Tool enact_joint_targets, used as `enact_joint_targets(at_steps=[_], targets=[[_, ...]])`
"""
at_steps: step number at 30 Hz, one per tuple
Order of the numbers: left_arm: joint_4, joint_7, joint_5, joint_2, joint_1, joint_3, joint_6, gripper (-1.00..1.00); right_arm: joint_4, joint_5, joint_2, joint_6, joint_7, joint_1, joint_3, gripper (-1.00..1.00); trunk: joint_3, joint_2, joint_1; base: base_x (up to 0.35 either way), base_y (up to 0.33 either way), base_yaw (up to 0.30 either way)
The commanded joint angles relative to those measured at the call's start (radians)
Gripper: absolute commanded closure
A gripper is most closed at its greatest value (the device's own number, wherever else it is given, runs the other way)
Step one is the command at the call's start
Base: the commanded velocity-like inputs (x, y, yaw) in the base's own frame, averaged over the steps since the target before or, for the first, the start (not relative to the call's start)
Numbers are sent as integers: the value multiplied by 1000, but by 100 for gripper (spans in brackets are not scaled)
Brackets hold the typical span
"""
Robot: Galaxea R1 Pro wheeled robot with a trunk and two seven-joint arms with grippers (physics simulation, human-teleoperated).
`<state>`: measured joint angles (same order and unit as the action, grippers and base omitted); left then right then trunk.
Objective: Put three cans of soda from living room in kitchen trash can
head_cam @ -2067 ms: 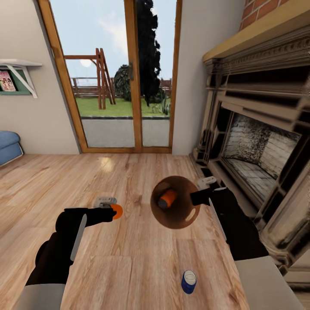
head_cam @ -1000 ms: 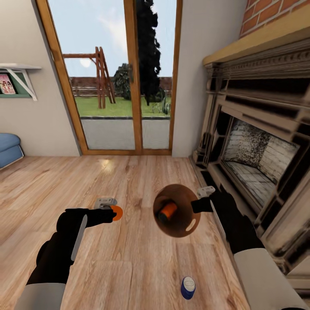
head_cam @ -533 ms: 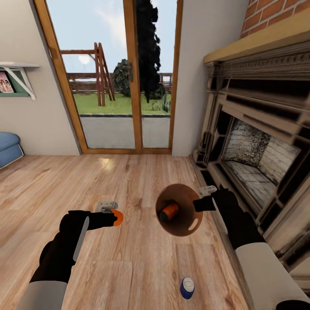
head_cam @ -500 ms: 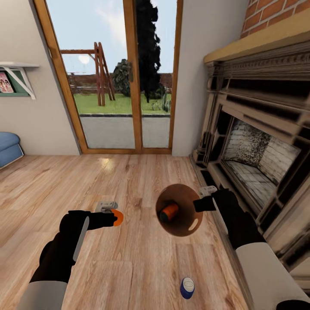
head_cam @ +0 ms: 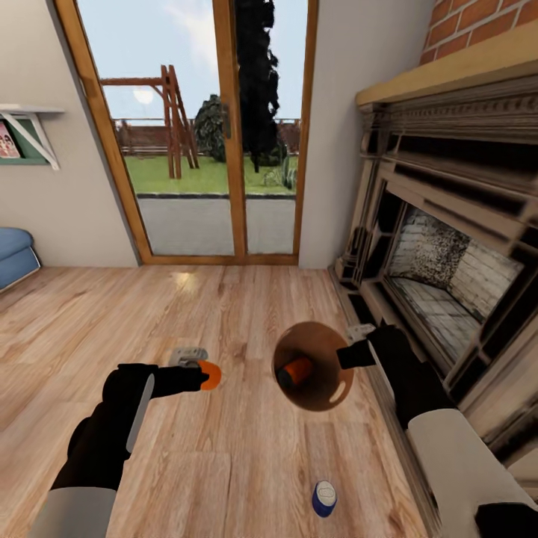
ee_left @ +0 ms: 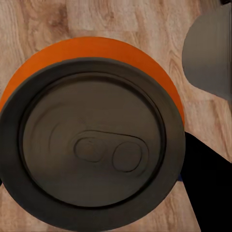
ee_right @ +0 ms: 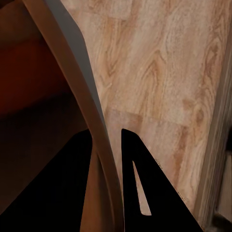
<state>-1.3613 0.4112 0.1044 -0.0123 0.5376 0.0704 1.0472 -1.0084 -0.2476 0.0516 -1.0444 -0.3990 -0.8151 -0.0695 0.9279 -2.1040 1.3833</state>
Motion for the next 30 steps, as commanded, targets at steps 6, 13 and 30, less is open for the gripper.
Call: enact_joint_targets(at_steps=[6,13,30], targets=[[-81,1,3,1,4,-2,0,100,113,24,0,-3,-3,-39,0,100,3,0,0,0,0,0],[-114,42,0,9,18,-2,0,100,159,22,-1,-3,-3,-45,-1,100,4,0,0,0,0,0],[-185,212,-3,-4,27,-85,0,100,261,16,-7,-3,3,-99,-5,100,4,0,0,0,0,0]])
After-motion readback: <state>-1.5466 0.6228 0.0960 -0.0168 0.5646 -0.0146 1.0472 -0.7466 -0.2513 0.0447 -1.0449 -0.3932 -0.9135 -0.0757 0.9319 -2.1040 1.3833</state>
